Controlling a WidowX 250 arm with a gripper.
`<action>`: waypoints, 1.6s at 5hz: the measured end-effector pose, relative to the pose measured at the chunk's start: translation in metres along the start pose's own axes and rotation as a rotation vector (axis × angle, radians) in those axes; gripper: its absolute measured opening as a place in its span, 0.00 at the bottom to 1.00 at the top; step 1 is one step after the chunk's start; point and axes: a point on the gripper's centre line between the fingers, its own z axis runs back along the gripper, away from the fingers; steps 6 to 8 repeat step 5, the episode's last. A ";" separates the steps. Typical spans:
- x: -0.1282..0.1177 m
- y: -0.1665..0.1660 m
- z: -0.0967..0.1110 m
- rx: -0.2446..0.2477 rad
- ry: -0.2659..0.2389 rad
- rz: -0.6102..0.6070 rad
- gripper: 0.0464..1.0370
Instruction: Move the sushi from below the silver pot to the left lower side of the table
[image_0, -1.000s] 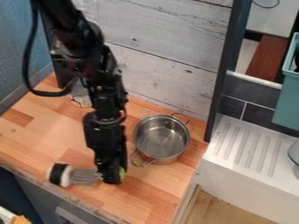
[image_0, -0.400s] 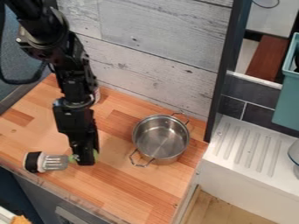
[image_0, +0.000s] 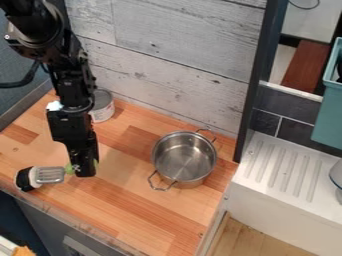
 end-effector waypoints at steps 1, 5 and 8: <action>-0.004 -0.003 0.001 -0.012 0.025 -0.005 0.38; -0.021 -0.047 0.005 -0.267 0.096 0.002 0.38; -0.021 -0.047 0.005 -0.267 0.096 0.002 0.38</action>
